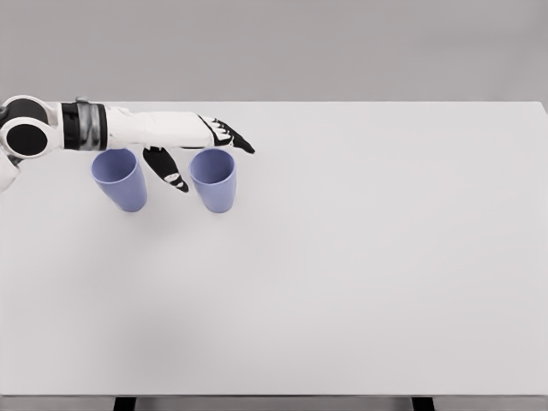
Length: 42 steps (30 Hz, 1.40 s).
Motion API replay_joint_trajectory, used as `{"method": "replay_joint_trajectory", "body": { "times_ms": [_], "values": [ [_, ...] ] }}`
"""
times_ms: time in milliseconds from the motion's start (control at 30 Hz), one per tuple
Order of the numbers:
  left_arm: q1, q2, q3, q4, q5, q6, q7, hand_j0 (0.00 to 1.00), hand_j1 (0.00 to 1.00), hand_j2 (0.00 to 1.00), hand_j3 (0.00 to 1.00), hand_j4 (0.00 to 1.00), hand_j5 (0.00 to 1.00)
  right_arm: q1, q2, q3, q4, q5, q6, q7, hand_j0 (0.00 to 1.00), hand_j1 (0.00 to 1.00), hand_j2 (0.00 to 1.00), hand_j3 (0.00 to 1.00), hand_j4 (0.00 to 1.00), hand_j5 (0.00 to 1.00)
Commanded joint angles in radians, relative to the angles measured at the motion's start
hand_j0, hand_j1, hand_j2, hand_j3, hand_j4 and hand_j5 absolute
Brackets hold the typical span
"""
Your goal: Place the right cup on the left cup with left arm
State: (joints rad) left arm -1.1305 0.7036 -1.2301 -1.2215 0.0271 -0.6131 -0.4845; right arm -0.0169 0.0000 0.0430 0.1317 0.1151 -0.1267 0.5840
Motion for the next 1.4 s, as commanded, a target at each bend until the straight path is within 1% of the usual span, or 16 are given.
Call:
{"method": "replay_joint_trajectory", "body": {
  "times_ms": [0,133,433,533,700,867,1000,1033,1067,1100,1233,1367],
  "values": [
    [0.000,-0.009,0.001,0.013,0.007,0.002,0.001,1.00,1.00,1.00,1.00,1.00,1.00,0.000,0.000,0.000,0.000,0.001,-0.001,0.000,1.00,1.00,1.00,1.00,1.00,1.00],
    [0.011,-0.030,0.001,0.030,0.004,0.002,0.001,1.00,1.00,1.00,1.00,1.00,1.00,0.000,0.000,0.000,0.000,0.001,-0.001,0.000,1.00,1.00,1.00,1.00,1.00,1.00],
    [0.015,-0.029,0.003,0.031,0.004,0.002,0.001,1.00,1.00,1.00,1.00,1.00,1.00,0.000,0.000,0.000,0.000,0.000,-0.001,0.000,1.00,1.00,1.00,1.00,1.00,1.00],
    [0.015,-0.032,0.001,0.059,-0.015,0.002,0.001,1.00,1.00,1.00,1.00,1.00,1.00,0.000,0.000,0.000,0.000,0.000,-0.001,0.000,1.00,1.00,1.00,1.00,1.00,1.00],
    [0.017,-0.042,0.001,0.086,-0.019,0.002,0.003,1.00,1.00,1.00,1.00,1.00,1.00,0.000,0.000,0.000,0.000,0.000,-0.001,0.000,1.00,1.00,1.00,1.00,1.00,1.00],
    [0.025,-0.067,0.003,0.086,-0.041,0.002,0.003,1.00,1.00,1.00,1.00,1.00,1.00,0.000,0.000,0.000,0.000,0.001,-0.001,0.000,1.00,1.00,1.00,1.00,1.00,1.00],
    [0.031,-0.067,0.003,0.086,-0.041,0.002,0.012,1.00,1.00,1.00,1.00,1.00,1.00,0.000,0.000,0.000,0.000,0.000,-0.001,0.000,1.00,1.00,1.00,1.00,1.00,1.00],
    [0.035,-0.067,0.003,0.086,-0.039,0.002,0.014,0.95,0.95,0.95,0.95,0.95,0.95,0.000,0.000,0.000,0.000,0.001,-0.001,0.000,1.00,1.00,1.00,1.00,1.00,1.00],
    [0.037,-0.067,0.004,0.086,-0.041,0.002,0.023,0.82,0.82,0.82,0.82,0.82,0.82,0.000,0.000,0.000,0.000,0.001,-0.001,0.000,1.00,1.00,1.00,1.00,1.00,1.00],
    [0.037,-0.067,0.004,0.086,-0.039,0.002,0.027,0.72,0.72,0.72,0.72,0.72,0.72,0.000,0.000,0.000,0.000,0.000,0.001,0.000,1.00,1.00,1.00,1.00,1.00,1.00],
    [0.038,-0.066,0.003,0.086,-0.039,0.002,0.027,0.62,0.62,0.62,0.62,0.62,0.62,0.000,0.000,0.000,0.000,0.001,-0.001,0.000,1.00,1.00,1.00,1.00,1.00,1.00],
    [0.040,-0.059,0.009,0.082,-0.038,0.002,0.026,0.60,0.60,0.60,0.60,0.60,0.60,0.000,0.000,0.000,0.000,0.001,-0.001,0.000,1.00,1.00,1.00,1.00,1.00,1.00]
  ]
}}
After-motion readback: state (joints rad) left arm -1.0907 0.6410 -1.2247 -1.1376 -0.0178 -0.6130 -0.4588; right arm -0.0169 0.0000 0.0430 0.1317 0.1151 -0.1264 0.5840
